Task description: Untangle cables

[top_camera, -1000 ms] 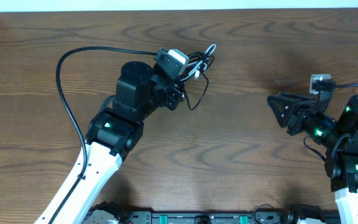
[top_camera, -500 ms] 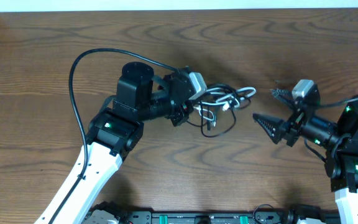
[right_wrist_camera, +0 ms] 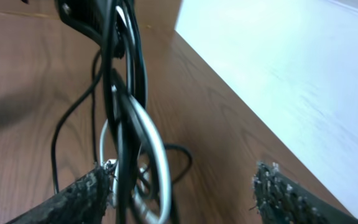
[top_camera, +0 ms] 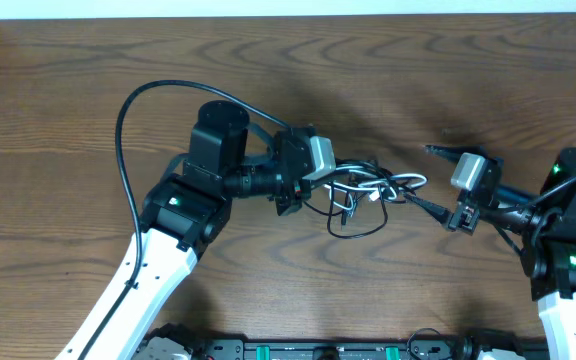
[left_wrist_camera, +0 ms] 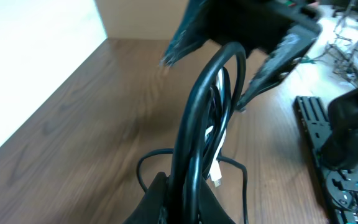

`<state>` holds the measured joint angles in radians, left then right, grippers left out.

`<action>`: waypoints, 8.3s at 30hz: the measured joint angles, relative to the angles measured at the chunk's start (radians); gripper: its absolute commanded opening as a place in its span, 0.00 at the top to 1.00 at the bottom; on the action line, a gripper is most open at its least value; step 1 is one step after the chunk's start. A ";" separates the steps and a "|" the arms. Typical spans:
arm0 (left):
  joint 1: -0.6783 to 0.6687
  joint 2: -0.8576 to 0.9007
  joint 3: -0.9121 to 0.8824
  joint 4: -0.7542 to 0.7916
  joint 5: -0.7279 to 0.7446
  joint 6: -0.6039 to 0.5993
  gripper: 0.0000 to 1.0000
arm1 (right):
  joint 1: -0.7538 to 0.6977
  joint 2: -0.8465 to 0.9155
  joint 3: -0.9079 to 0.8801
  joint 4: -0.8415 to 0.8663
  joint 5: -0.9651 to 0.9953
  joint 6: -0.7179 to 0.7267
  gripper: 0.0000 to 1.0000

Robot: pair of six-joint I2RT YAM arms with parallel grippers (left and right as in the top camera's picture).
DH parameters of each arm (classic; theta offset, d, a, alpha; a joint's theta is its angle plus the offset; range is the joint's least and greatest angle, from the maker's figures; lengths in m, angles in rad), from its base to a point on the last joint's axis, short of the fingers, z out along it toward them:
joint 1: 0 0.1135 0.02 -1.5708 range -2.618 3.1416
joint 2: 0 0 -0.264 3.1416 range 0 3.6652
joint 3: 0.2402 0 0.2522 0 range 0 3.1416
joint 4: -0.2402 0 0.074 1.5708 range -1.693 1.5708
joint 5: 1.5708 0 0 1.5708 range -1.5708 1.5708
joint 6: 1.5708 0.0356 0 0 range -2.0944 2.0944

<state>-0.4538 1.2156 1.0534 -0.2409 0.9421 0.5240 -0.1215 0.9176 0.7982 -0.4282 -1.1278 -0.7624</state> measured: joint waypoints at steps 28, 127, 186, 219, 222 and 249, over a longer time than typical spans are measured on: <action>-0.039 0.000 0.000 -0.015 -0.439 -0.186 0.92 | 0.073 0.082 -0.003 0.539 -0.181 0.524 0.99; -0.037 -0.036 0.002 -0.072 -0.188 0.130 0.92 | 0.167 0.246 -0.003 0.179 -0.105 0.084 0.99; -0.047 -0.033 -0.001 0.180 -0.633 -0.406 0.92 | -0.018 0.055 -0.005 0.597 -0.335 0.985 0.99; -0.041 -0.032 -0.002 0.413 -0.706 -0.793 0.92 | 0.138 0.219 -0.005 0.543 -0.257 0.985 0.99; -0.039 -0.032 -0.002 0.422 -0.678 -0.795 0.92 | 0.138 0.231 -0.005 0.542 -0.233 0.985 0.99; -0.033 -0.032 -0.012 0.489 -0.297 -0.737 0.92 | 0.138 0.234 -0.002 0.422 0.001 0.964 0.01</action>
<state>-0.4870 1.1835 1.0416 0.2485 0.6453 -0.2134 0.0162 1.1519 0.7967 -0.0059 -1.1267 0.2016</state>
